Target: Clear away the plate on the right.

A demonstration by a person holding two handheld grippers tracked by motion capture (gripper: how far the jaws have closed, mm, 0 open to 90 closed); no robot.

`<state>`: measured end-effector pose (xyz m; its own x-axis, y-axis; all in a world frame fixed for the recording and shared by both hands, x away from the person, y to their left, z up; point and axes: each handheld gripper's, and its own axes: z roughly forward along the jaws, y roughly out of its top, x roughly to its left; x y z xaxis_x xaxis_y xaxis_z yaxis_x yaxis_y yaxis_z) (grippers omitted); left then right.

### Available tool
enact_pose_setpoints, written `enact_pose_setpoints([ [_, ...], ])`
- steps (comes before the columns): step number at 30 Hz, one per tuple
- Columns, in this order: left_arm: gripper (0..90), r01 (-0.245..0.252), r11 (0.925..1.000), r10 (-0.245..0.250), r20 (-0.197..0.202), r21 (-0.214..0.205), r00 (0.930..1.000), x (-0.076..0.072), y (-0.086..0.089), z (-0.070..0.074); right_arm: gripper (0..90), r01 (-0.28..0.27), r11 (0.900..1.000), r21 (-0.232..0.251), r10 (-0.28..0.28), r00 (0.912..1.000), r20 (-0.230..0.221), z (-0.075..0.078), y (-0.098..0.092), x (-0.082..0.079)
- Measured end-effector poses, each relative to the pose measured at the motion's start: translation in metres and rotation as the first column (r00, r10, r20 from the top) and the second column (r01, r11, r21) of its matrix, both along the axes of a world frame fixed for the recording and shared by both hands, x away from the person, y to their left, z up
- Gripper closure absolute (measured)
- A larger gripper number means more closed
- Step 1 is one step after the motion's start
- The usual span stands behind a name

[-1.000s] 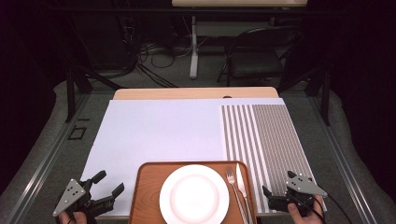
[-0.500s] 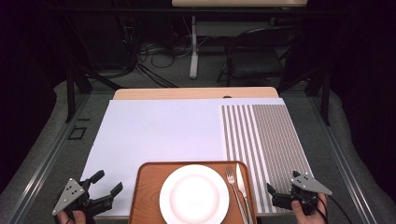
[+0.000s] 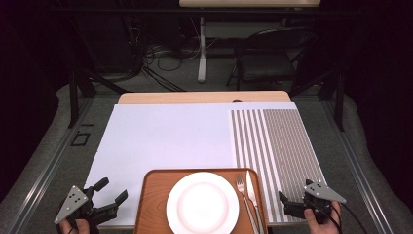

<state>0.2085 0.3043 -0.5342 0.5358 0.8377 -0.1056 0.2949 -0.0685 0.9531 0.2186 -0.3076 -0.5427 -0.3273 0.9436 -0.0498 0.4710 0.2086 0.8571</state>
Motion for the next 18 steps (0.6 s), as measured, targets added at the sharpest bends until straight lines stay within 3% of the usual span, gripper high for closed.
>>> enact_pose_setpoints([
  [5,15.8,-0.001,1.0000,0.001,0.000,0.000,1.0000,0.0008,0.0003,-0.0001,0.0,0.000,1.0000,0.001,0.000,1.0000,-0.005,-0.0008,0.0000,0.0006],
  [15,15.8,-0.015,0.9999,0.015,-0.008,-0.006,0.9999,0.0029,0.0024,-0.0007,0.0,0.052,0.9987,0.003,-0.051,0.9985,-0.017,-0.0033,-0.0046,0.0024],
  [18,15.8,-0.039,0.9992,0.039,-0.007,-0.010,0.9992,0.0046,0.0058,-0.0012,0.0,0.068,0.9977,-0.008,-0.068,0.9973,-0.029,-0.0037,-0.0076,0.0022],
])
